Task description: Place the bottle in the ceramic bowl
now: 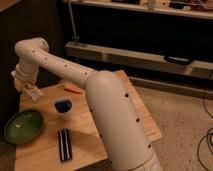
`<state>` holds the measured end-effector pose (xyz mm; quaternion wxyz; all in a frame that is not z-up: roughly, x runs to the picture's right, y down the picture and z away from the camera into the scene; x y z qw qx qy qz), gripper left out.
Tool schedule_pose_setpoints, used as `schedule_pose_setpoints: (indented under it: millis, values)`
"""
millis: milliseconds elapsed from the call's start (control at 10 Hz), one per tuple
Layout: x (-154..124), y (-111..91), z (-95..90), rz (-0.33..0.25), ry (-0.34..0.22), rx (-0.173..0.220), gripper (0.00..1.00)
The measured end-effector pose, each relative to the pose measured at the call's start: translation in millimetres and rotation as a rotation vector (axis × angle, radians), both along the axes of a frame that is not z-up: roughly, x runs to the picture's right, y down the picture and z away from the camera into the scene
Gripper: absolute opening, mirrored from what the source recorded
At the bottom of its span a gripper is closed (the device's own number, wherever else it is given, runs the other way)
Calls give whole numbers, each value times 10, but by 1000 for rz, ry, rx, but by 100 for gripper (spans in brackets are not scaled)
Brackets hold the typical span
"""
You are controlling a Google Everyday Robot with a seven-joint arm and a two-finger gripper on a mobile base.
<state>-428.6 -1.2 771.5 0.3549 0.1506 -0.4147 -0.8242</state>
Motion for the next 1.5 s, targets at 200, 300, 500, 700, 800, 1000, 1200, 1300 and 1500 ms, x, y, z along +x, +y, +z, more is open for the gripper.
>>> schedule_pose_setpoints:
  millis: [200, 300, 500, 700, 800, 1000, 1200, 1300, 1500]
  values:
    - [-66, 255, 206, -48, -42, 15, 0]
    - [-80, 304, 234, -63, -58, 19, 0]
    - [-123, 380, 130, -125, -117, 23, 0]
    - [-200, 462, -74, -185, -171, 11, 0]
    - [-238, 513, -133, -208, -197, -3, 0]
    - [-240, 549, -161, -222, -217, -40, 10]
    - [-304, 628, -200, -233, -248, -92, 34]
    - [-314, 653, -204, -235, -259, -113, 43]
    - [-348, 708, -231, -246, -274, -140, 64]
